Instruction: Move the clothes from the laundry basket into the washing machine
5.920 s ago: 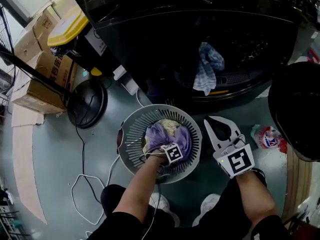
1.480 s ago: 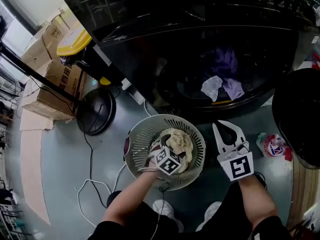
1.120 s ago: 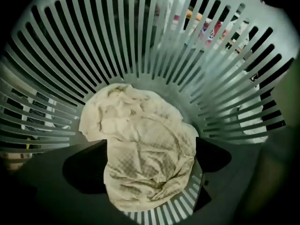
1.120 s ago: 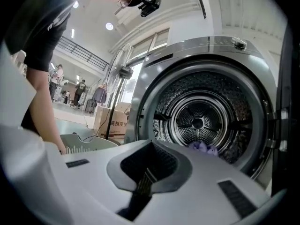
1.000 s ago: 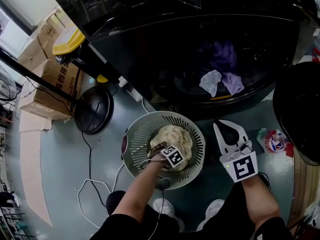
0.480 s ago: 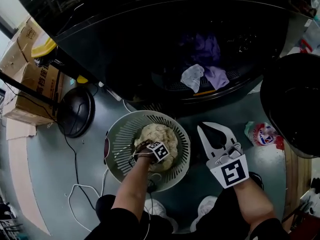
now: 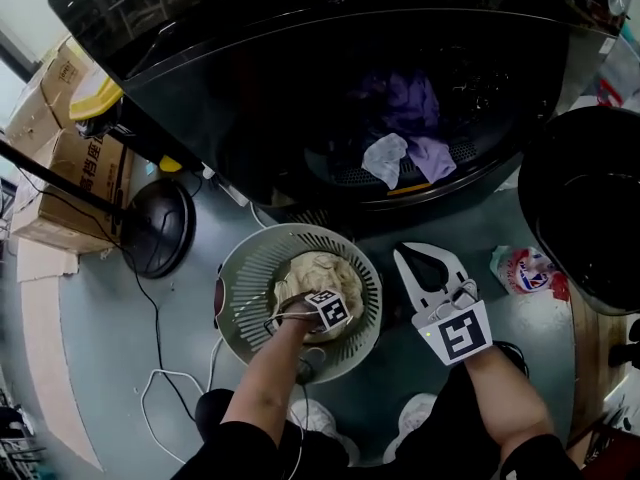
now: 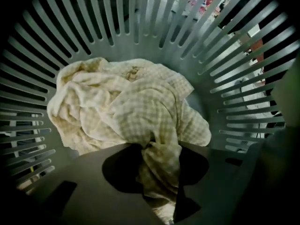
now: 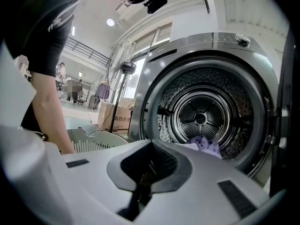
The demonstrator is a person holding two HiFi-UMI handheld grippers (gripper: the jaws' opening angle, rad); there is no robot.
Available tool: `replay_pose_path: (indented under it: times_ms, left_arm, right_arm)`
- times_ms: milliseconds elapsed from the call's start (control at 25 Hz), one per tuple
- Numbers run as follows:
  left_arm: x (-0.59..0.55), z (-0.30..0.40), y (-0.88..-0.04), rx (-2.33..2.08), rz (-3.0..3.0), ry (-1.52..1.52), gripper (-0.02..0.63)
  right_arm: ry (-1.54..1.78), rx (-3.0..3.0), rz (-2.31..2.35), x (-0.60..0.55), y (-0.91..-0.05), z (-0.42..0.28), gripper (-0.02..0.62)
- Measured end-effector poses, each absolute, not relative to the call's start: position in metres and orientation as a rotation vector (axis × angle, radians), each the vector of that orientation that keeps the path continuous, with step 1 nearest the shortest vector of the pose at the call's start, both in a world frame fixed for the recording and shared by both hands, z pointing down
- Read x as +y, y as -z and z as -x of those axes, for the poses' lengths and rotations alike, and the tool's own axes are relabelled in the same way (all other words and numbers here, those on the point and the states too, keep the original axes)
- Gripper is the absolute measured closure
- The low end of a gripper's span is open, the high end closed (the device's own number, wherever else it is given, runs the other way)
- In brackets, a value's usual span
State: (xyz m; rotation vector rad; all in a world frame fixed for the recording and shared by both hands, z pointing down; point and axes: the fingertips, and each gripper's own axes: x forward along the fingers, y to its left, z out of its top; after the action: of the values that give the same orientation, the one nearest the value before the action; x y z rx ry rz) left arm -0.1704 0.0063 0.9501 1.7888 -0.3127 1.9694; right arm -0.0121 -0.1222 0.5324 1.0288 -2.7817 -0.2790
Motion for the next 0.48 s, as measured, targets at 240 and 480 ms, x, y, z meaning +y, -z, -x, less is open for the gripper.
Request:
replay_pose_path:
  times_ms: [240, 480]
  left_arm:
    - [-0.025, 0.153, -0.885, -0.468, -1.989, -1.836, 0.468]
    - [-0.064, 0.140, -0.775, -0.807, -2.263, -1.575, 0.468]
  right_arm:
    - [0.260, -2.794, -1.086, -0.134, -0.527, 0.003, 0.589]
    - [0.266, -2.769, -1.112, -0.141, -0.531, -0.001, 0.589]
